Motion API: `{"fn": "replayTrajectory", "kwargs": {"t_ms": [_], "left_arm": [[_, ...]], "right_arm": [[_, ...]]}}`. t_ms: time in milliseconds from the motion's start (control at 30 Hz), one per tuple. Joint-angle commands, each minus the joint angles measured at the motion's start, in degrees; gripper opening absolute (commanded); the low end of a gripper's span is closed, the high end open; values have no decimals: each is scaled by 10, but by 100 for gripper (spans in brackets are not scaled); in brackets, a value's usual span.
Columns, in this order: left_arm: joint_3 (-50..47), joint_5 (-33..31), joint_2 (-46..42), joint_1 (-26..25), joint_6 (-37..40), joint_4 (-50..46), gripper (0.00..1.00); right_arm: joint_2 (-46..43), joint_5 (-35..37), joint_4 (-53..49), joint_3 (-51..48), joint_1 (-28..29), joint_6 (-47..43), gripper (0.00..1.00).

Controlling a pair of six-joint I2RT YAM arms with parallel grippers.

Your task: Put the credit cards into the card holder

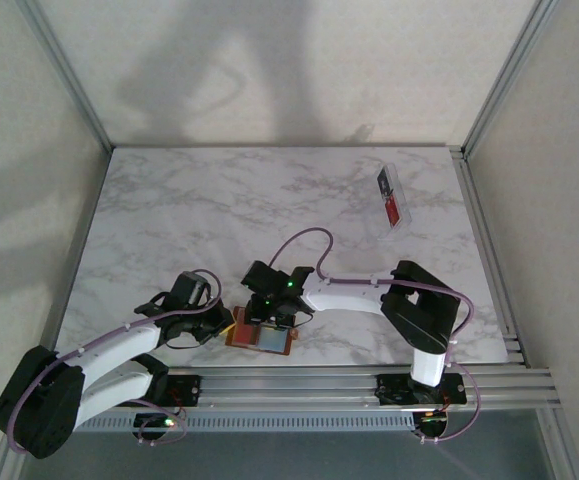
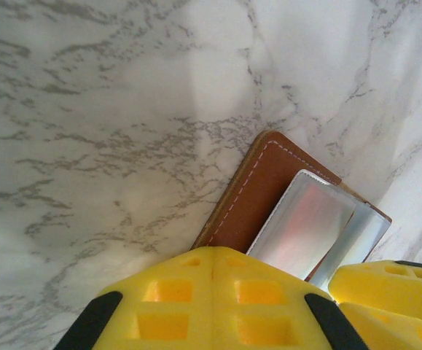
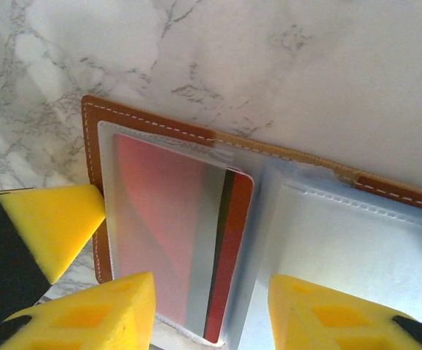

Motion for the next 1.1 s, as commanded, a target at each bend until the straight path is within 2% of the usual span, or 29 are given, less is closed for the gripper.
{"fn": "replayTrajectory", "kwargs": {"t_ms": [0,133,300,633,1067], "left_arm": [[-14,-1,6,-6,2,-50,0],[-11,-1,6,-6,4,-52,0],[-12,-1,6,-6,6,-53,0],[-16,-1,0,-6,3,-52,0],[-24,-2,-11,-6,-2,-50,0]], "right_arm": [[17,10,4,-8,3,15,45],[13,16,-4,1,8,15,42],[10,73,-59,47,31,-8,41],[40,48,-22,37,34,8,42],[35,56,-21,23,32,9,41]]}}
